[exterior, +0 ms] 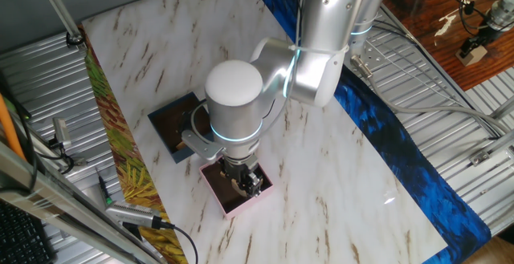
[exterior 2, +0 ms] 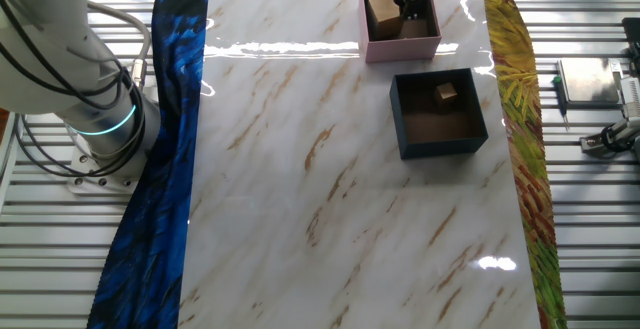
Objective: Move an object from one box to another
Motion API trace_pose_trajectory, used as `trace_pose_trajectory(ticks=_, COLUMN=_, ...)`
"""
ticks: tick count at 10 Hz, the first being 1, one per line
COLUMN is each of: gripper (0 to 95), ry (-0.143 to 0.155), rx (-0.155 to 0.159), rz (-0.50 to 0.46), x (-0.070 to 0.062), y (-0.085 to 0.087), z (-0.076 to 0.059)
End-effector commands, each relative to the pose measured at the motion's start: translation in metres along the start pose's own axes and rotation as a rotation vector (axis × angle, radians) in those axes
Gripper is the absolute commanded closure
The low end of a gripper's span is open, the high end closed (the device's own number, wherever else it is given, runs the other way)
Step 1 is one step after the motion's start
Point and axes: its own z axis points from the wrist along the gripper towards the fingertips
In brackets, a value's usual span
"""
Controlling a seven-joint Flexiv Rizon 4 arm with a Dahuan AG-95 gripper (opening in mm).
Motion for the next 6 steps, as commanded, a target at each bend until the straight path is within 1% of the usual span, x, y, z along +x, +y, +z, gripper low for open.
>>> trace_pose_trajectory(ticks=1, gripper=38.0, ry=-0.003, rx=-0.001, rz=-0.002, x=-0.0001, y=-0.0002, z=-0.0002)
trace_pose_trajectory(ticks=6, gripper=38.0, ry=-0.018, rx=-0.001, rz=0.0, x=-0.0001, y=-0.0002, z=-0.0002)
